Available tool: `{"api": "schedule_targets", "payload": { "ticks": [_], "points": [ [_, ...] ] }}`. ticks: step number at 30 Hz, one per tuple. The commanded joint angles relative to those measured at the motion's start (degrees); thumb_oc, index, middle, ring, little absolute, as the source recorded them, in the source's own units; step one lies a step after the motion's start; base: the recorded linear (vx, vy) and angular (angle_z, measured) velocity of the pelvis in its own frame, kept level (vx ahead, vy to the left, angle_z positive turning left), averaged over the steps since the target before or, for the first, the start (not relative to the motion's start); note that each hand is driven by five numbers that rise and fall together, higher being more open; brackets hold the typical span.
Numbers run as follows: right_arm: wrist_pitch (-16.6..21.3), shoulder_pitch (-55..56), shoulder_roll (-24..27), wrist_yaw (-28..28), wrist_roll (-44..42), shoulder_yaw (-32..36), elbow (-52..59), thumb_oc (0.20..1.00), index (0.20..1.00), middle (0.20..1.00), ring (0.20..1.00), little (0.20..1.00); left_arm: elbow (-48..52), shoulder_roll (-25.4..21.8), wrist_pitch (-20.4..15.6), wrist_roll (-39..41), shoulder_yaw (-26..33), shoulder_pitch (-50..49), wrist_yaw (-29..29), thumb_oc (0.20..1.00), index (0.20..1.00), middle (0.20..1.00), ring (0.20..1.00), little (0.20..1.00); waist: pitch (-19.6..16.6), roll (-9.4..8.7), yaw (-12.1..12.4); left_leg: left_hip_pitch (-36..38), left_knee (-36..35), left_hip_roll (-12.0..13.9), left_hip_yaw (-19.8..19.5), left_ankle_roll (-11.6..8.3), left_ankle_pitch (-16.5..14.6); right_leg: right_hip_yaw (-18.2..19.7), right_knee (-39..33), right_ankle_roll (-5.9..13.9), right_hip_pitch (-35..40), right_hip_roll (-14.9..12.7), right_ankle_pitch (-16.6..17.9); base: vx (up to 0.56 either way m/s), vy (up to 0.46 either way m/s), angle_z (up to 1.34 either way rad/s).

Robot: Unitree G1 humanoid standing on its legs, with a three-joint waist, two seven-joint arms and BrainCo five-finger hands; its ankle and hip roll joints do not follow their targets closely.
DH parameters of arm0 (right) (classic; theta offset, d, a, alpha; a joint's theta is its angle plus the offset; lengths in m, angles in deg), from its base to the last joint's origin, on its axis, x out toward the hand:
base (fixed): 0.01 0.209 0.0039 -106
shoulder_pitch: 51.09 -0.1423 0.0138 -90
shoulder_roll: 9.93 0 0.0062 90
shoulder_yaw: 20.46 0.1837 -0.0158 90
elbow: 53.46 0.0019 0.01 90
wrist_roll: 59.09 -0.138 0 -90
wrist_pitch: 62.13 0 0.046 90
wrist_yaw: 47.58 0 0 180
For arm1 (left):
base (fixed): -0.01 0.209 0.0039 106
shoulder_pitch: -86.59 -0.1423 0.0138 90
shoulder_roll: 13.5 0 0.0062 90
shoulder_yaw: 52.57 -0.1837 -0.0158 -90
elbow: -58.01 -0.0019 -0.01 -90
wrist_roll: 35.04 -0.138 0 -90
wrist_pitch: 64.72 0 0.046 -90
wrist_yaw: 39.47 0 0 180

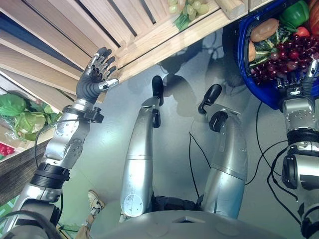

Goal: Pick up fruits and vegetables into the basket

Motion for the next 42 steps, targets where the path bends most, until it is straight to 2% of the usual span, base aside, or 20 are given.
{"api": "schedule_targets", "payload": {
  "ticks": [1, 3, 6, 8, 13, 15, 16, 19, 24, 27, 29, 32, 33, 37, 40, 42],
  "points": [
    [6.9, 5.0, 3.1, 3.4, -0.1, 2.4, -0.9, 1.0, 1.0, 1.0, 1.0, 1.0, 1.6, 1.0, -5.8, -3.2, -0.7, -0.7, -0.2, 1.0, 1.0, 1.0, 1.0, 1.0, -2.0, 5.19, -3.2, 3.7, -3.4, -0.2, 2.4, 2.43, -2.1, 5.2, -4.0, 6.98, 2.9, 4.5, 3.4, -0.03, 0.068, -0.03],
    [9.1, 7.0, 1.6, 3.8, 2.0, 2.8, 0.1, 1.0, 1.0, 1.0, 1.0, 1.0, 2.0, 1.0, -5.5, -3.1, -0.8, -0.6, -0.2, 1.0, 1.0, 1.0, 1.0, 1.0, -2.0, 4.98, -3.5, 5.4, -4.3, -0.3, 2.6, 2.26, -1.9, 5.0, -5.4, 7.1, 4.6, 4.7, 3.9, -0.04, 0.085, -0.04],
    [11.7, 11.2, -2.6, 7.6, 11.3, 1.4, 3.6, 1.0, 1.0, 1.0, 1.0, 1.0, 1.8, 2.5, -5.7, -4.6, -1.5, -0.6, -0.2, 1.0, 1.0, 1.0, 1.0, 1.0, -2.0, 4.09, -4.4, 8.8, -6.3, -0.2, 3.5, 1.94, -1.4, 4.5, -8.4, 7.22, 8.1, 5.3, 4.7, -0.03, 0.102, -0.01],
    [13.1, 13.5, -4.6, 8.4, 13.5, 0.6, 5.9, 1.0, 1.0, 1.0, 1.0, 1.0, 1.9, 3.2, -5.4, -4.6, -1.7, -1.0, -0.2, 1.0, 1.0, 1.0, 1.0, 1.0, -2.0, 3.58, -4.7, 10.6, -7.3, -0.1, 3.9, 1.83, -1.2, 4.3, -10.0, 7.23, 9.9, 5.6, 5.2, -0.03, 0.104, -0.09],
    [18.4, 23.9, -13.4, 10.2, 24.2, -5.5, 17.3, 1.0, 1.0, 1.0, 1.0, 1.0, 1.6, 8.7, -3.1, -0.6, -2.7, -3.0, -0.3, 1.0, 1.0, 1.0, 1.0, 1.0, -2.0, 0.79, -7.0, 17.5, -10.4, 0.4, 5.7, 1.75, -0.9, 4.3, -15.4, 7.61, 17.0, 6.9, 6.6, -0.02, 0.118, -0.2],
    [19.0, 26.2, -14.9, 11.0, 28.6, -6.8, 20.2, 1.0, 1.0, 1.0, 1.0, 1.0, 1.5, 10.3, -2.6, 1.3, -2.6, -3.7, -0.2, 1.0, 1.0, 1.0, 1.0, 1.0, -2.0, -0.11, -7.7, 19.1, -11.1, 0.6, 6.2, 1.72, -0.8, 4.4, -16.7, 7.65, 18.8, 7.3, 7.0, -0.01, 0.096, -0.18],
    [19.6, 29.3, -16.6, 11.6, 32.7, -8.4, 24.3, 1.0, 1.0, 1.0, 1.0, 1.0, 1.8, 12.3, -1.8, 4.5, -2.0, -4.6, 0.7, 1.0, 1.0, 1.0, 1.0, 1.0, -2.0, -1.26, -8.5, 21.4, -12.1, 0.8, 6.8, 1.78, -0.7, 4.5, -18.1, 7.78, 21.2, 7.9, 7.3, -0.01, 0.127, -0.23],
    [19.4, 33.4, -18.3, 10.1, 39.0, -10.2, 28.7, 1.0, 1.0, 1.0, 1.0, 1.0, 1.6, 15.4, 0.1, 8.5, -1.3, -5.2, 0.7, 1.0, 1.0, 1.0, 1.0, 1.0, -2.0, -3.21, -10.0, 25.4, -13.4, 1.3, 7.9, 1.74, -0.7, 5.0, -20.5, 8.23, 25.4, 8.8, 7.9, 0.0, 0.11, -0.22],
    [17.3, 38.1, -19.5, 7.4, 42.8, -12.3, 34.3, 1.0, 1.0, 1.0, 1.0, 1.0, -1.0, 18.2, -0.1, 5.3, -2.3, -5.0, -5.6, 1.0, 1.0, 1.0, 1.0, 1.0, -2.0, -6.05, -11.6, 30.7, -15.0, 2.6, 9.6, 1.62, -0.7, 5.7, -23.7, 9.07, 30.6, 9.7, 8.8, 0.03, 0.053, -0.22],
    [16.2, 41.8, -20.1, 4.2, 44.8, -13.9, 38.0, 1.0, 1.0, 1.0, 1.0, 1.0, -3.4, 20.2, 0.1, 5.6, -3.1, -5.2, -9.9, 1.0, 1.0, 1.0, 1.0, 1.0, -2.0, -8.42, -12.6, 34.7, -16.4, 3.5, 10.8, 1.67, -0.7, 6.6, -25.2, 9.3, 34.2, 10.3, 9.1, 0.04, 0.029, -0.2],
    [14.2, 44.3, -20.1, 2.8, 46.0, -14.9, 40.9, 1.0, 1.0, 1.0, 1.0, 1.0, -5.2, 21.1, -1.6, 3.3, -3.1, -5.6, -16.6, 1.0, 1.0, 1.0, 1.0, 1.0, -2.0, -10.13, -13.1, 37.2, -16.7, 4.2, 11.5, 1.7, -1.1, 7.0, -25.9, 9.35, 36.4, 10.6, 9.0, 0.07, 0.004, -0.12],
    [13.2, 45.7, -19.8, 1.7, 47.5, -16.0, 42.5, 1.0, 1.0, 1.0, 1.0, 1.0, -6.6, 21.8, -2.0, 2.2, -2.8, -5.2, -23.2, 1.0, 1.0, 1.0, 1.0, 1.0, -2.0, -11.46, -13.6, 38.9, -16.8, 4.8, 12.0, 1.74, -1.4, 7.3, -26.3, 9.28, 38.0, 11.0, 9.0, 0.06, -0.001, -0.09],
    [12.2, 46.5, -19.6, 0.9, 47.9, -16.8, 43.6, 1.0, 1.0, 1.0, 1.0, 1.0, -8.4, 22.6, -3.0, 0.3, -2.3, -4.5, -28.3, 1.0, 1.0, 1.0, 1.0, 1.0, -2.0, -12.41, -14.0, 39.9, -16.8, 5.4, 12.3, 1.69, -1.5, 7.6, -26.6, 9.22, 38.9, 11.4, 8.9, 0.07, -0.006, -0.1],
    [10.1, 48.2, -19.2, -1.3, 47.8, -18.2, 45.2, 1.0, 1.0, 1.0, 1.0, 1.0, -11.6, 23.2, -4.6, -3.5, -0.9, -1.9, -40.7, 1.0, 1.0, 1.0, 1.0, 1.0, -2.0, -14.1, -15.1, 41.3, -16.8, 6.4, 12.9, 1.6, -1.7, 8.3, -26.6, 9.05, 40.0, 12.1, 8.6, 0.06, -0.015, -0.11],
    [9.1, 48.9, -18.9, -1.9, 47.8, -19.4, 46.1, 1.0, 1.0, 1.0, 1.0, 1.0, -14.6, 23.4, -4.6, -9.8, -0.2, 1.6, -50.6, 1.0, 1.0, 1.0, 1.0, 1.0, -2.0, -14.99, -16.0, 41.6, -16.4, 7.1, 13.2, 1.47, -1.7, 8.6, -25.7, 8.88, 39.9, 12.6, 8.1, 0.05, -0.015, -0.06],
    [8.4, 49.0, -17.9, -1.9, 49.6, -20.1, 47.1, 1.0, 1.0, 1.0, 1.0, 1.0, -16.8, 22.1, -3.1, -19.7, -0.1, 4.6, -57.5, 1.0, 1.0, 1.0, 1.0, 1.0, -2.0, -15.21, -16.8, 41.7, -16.3, 7.5, 13.5, 1.24, -1.6, 8.8, -25.0, 8.67, 39.6, 12.8, 7.6, 0.04, 0.018, -0.13]
  ]
}}
